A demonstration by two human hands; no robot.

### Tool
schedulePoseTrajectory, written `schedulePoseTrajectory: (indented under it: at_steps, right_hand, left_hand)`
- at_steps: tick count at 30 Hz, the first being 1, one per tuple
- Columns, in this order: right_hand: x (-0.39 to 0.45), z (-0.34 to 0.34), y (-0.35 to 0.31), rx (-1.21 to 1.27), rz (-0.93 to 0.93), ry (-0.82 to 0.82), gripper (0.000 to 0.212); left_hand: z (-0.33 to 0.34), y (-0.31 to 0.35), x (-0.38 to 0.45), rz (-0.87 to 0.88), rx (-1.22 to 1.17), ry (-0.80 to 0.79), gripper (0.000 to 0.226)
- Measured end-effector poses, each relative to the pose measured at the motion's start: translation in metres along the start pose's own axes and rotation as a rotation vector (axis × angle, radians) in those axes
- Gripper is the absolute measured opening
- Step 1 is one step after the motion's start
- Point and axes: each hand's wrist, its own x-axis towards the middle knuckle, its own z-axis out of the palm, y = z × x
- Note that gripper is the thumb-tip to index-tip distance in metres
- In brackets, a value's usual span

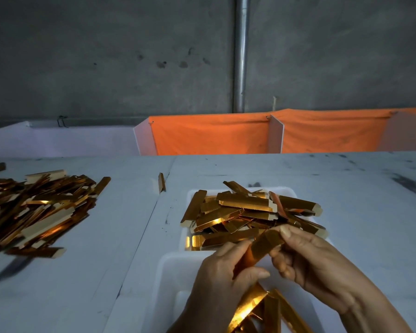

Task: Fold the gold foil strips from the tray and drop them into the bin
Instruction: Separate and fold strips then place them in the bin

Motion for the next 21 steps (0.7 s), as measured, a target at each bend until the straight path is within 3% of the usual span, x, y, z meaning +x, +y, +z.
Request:
schedulePoseTrajectory:
  at_steps: [4, 6, 9, 16, 21]
  right_hand:
    - [0.001, 0.002, 0.002, -0.025, 0.006, 0.045, 0.033]
    - [0.001, 0.004, 0.003, -0.054, -0.01, 0.089, 0.033]
    - [0.002, 0.005, 0.004, -0.204, -0.043, 0.143, 0.027]
    - [0.0, 0.006, 0.001, -0.317, -0.009, 0.119, 0.025]
    - [-0.001, 0.003, 0.002, -0.29, 0.07, 0.16, 0.023]
  left_hand:
    - [0.006, 0.005, 0.0, 0.099, -0.086, 0.074, 0.045]
    - [0.006, 0.0, 0.001, 0.086, -0.165, 0.056, 0.031]
    - [0.004, -0.005, 0.001, 0.084, -0.177, 0.023, 0.031]
    - [0.001, -0.003, 0.002, -0.13, -0.214, -0.098, 0.033]
    - [0.006, -0.007, 0.001, 0.069, 0.099, 0.048, 0.053]
